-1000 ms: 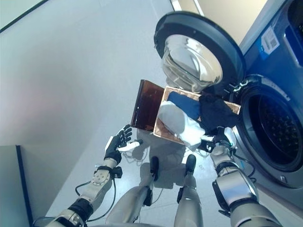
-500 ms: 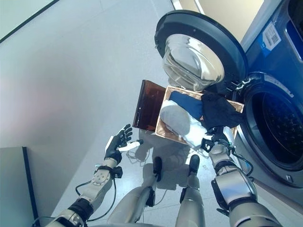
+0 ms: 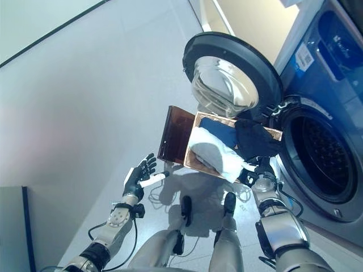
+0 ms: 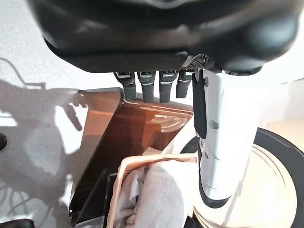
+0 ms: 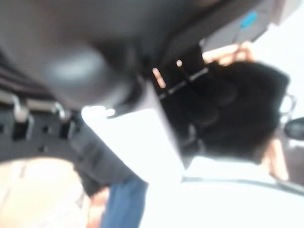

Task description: Pick up the clothes and place them into the washing machine

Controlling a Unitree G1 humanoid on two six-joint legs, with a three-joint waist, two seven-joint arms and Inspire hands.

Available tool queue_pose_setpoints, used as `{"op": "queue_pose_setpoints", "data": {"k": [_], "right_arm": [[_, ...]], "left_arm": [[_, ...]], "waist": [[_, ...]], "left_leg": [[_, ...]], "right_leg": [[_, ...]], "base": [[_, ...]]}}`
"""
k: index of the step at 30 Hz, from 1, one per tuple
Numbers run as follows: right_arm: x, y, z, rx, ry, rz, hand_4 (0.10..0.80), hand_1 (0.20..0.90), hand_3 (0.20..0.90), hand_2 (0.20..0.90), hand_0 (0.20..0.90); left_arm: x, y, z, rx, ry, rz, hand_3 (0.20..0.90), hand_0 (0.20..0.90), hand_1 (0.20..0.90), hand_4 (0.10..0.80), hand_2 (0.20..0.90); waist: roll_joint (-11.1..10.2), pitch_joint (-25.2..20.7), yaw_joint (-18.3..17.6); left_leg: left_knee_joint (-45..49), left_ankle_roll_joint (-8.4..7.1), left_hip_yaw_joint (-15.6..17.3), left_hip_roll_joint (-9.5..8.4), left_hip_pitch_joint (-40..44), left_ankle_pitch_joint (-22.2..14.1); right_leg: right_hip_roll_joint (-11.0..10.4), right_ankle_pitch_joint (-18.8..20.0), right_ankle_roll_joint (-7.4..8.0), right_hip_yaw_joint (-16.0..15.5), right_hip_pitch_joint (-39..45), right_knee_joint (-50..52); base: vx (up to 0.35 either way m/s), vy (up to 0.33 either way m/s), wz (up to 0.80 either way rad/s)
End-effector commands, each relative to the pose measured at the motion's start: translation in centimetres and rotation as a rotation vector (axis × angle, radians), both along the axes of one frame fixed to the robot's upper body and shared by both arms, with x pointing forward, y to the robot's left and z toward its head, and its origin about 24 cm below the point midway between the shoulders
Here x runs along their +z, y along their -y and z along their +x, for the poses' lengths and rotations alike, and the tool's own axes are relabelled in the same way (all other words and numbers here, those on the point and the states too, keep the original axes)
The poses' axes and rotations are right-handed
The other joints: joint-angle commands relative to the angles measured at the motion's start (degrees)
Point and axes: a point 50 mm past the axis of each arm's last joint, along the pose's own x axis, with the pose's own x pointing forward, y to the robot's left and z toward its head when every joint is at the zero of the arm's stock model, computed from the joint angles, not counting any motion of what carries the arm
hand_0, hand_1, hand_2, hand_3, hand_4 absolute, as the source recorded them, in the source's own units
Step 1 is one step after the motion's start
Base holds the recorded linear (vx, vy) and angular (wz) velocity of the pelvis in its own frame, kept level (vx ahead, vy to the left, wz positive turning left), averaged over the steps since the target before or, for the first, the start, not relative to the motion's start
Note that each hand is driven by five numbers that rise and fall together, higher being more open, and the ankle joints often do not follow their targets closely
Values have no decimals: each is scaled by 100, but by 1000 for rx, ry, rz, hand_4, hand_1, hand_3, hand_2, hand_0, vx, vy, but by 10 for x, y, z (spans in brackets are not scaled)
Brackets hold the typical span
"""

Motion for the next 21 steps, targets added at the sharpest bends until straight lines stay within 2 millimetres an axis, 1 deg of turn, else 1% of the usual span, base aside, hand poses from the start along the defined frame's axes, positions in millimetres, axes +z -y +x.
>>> {"op": "queue_pose_setpoints", "data": {"k": [1,2,4,5,6,8,9,10,12,13,14,15,17,18,21], "right_arm": [[5,-10,4,14,138,58,300,200,200,200,200],[5,-10,3,14,138,58,300,200,200,200,200],[-1,-19,0,37,149,89,300,200,200,200,200],[-2,-23,1,50,161,101,300,200,200,200,200],[-2,-23,1,50,161,101,300,200,200,200,200],[-4,-32,-1,68,197,156,300,200,200,200,200],[-4,-32,-1,68,197,156,300,200,200,200,200],[-1,-38,1,88,233,179,300,200,200,200,200],[3,-43,0,89,298,234,300,200,200,200,200],[3,-43,0,89,298,234,300,200,200,200,200],[10,-48,2,96,363,275,300,200,200,200,200],[10,-48,1,96,363,275,300,200,200,200,200],[15,-50,1,90,415,308,300,200,200,200,200],[25,-54,2,99,487,331,300,200,200,200,200],[33,-54,0,63,573,375,300,200,200,200,200]], "left_arm": [[15,-18,14,66,98,11,900,900,900,800,900],[15,-18,14,66,97,11,900,900,900,800,900],[15,-22,15,89,97,10,900,900,900,800,900],[16,-23,16,97,101,8,900,900,900,800,900],[16,-23,16,97,101,8,900,900,900,800,900],[17,-26,17,116,105,5,900,900,900,800,900],[17,-26,17,116,105,5,900,900,900,800,900],[18,-29,18,127,107,6,900,900,900,800,900],[19,-33,18,147,112,5,900,900,900,800,900],[19,-33,18,147,112,5,900,900,900,800,900],[19,-37,18,170,112,2,900,900,900,800,900],[19,-37,18,170,112,2,900,900,900,800,900],[19,-39,19,186,114,-1,900,900,900,800,900],[21,-42,20,201,126,-2,900,900,900,800,900],[22,-44,20,221,133,2,900,900,900,800,900]], "waist": [[-602,-379,-44],[-602,-376,-45],[-701,-403,-116],[-724,-409,-136],[-724,-408,-136],[-790,-441,-194],[-791,-439,-194],[-817,-445,-214],[-868,-466,-272],[-868,-464,-272],[-892,-489,-301],[-893,-488,-300],[-921,-509,-326],[-945,-524,-346],[-963,-538,-371]], "left_leg": [[-47,-333,46,-166,410,-483],[-47,-333,45,-166,415,-484],[-47,-332,65,-126,529,-518],[-47,-336,75,-116,566,-526],[-47,-336,75,-116,567,-526],[-47,-343,89,-72,668,-551],[-47,-343,89,-72,670,-551],[-47,-348,99,-57,703,-560],[-47,-354,121,-28,771,-581],[-47,-354,121,-28,773,-581],[-47,-358,145,-14,819,-599],[-47,-358,146,-14,822,-599],[-47,-356,169,7,870,-624],[-47,-355,190,16,908,-636],[-44,-350,208,25,965,-661]], "right_leg": [[-414,-114,369,225,339,-30],[-414,-115,369,225,344,-30],[-365,-158,353,240,453,-30],[-347,-172,347,248,481,-30],[-347,-173,347,248,482,-30],[-303,-213,338,250,575,-30],[-302,-214,338,250,578,-30],[-282,-231,334,262,601,-30],[-249,-258,322,280,657,-30],[-249,-258,322,280,659,-30],[-224,-276,321,289,689,-30],[-224,-277,321,290,691,-30],[-205,-298,320,295,729,-30],[-183,-317,320,309,760,-30],[-169,-335,320,324,806,-30]], "base": [[55,-41,-9],[49,-36,-10],[47,-44,-13],[39,-35,-11],[20,-22,-7],[41,-33,-7],[38,-30,-7],[18,-19,-5],[34,-25,-9],[43,-20,-12],[23,-9,-7],[32,-13,-11],[29,-13,-10],[36,-11,-12],[26,-2,-7]]}}
